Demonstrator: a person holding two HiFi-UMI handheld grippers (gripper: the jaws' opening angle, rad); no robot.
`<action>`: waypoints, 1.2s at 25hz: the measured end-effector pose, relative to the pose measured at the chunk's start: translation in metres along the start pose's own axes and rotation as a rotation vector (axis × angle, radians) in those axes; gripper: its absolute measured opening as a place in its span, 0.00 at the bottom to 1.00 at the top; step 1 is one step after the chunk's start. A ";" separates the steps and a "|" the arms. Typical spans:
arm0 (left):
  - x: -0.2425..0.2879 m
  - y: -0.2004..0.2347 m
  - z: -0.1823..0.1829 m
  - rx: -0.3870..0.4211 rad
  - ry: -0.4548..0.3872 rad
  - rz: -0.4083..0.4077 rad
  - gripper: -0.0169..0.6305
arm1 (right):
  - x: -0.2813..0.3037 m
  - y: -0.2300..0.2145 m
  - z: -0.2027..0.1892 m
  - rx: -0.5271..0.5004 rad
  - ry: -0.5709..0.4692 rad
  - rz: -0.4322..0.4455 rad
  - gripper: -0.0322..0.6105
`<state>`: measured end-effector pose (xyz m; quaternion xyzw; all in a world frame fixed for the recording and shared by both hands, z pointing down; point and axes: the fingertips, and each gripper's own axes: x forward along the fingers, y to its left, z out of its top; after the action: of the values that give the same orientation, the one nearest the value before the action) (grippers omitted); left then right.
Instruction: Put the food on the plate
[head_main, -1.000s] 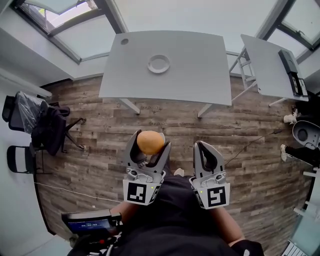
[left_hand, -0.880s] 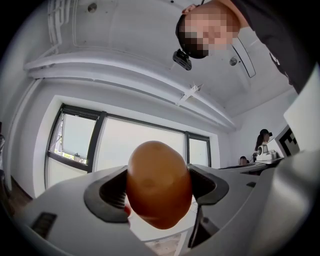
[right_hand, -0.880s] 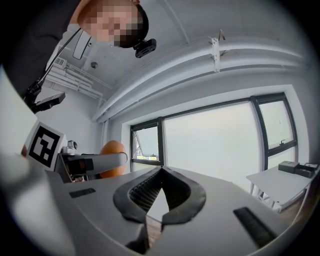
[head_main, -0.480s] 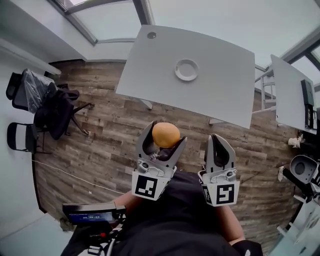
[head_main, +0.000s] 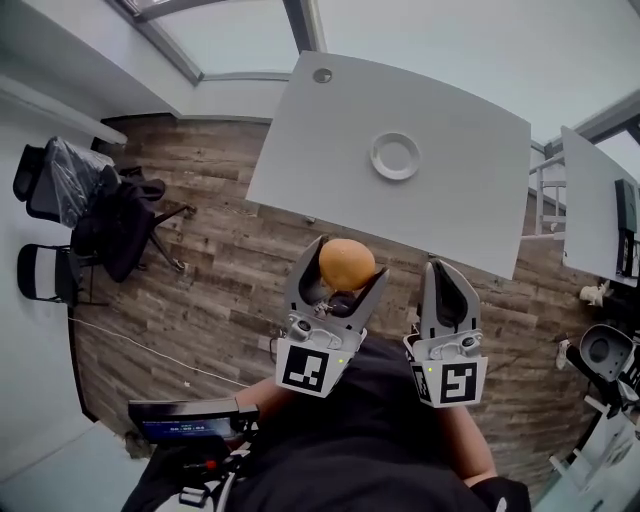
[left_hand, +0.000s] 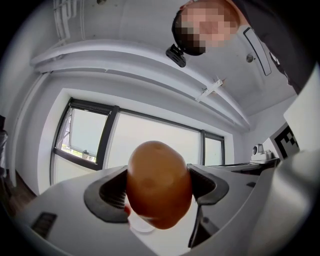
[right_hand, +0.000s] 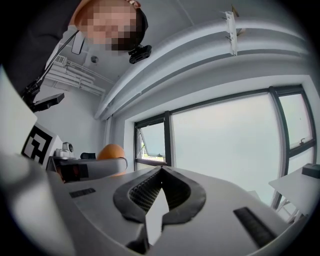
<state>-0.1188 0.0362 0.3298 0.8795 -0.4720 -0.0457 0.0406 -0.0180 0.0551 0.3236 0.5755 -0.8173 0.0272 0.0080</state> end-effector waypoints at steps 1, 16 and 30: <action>0.004 0.004 0.000 -0.001 -0.002 -0.004 0.56 | 0.007 0.000 0.000 -0.002 0.002 0.000 0.05; 0.061 0.047 -0.008 -0.005 0.017 -0.027 0.56 | 0.071 -0.019 0.002 0.002 0.005 -0.035 0.05; 0.095 0.014 -0.013 -0.024 0.044 -0.004 0.56 | 0.064 -0.060 0.003 0.022 -0.003 0.005 0.05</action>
<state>-0.0764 -0.0500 0.3401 0.8807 -0.4685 -0.0320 0.0616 0.0168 -0.0256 0.3260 0.5737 -0.8183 0.0353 0.0005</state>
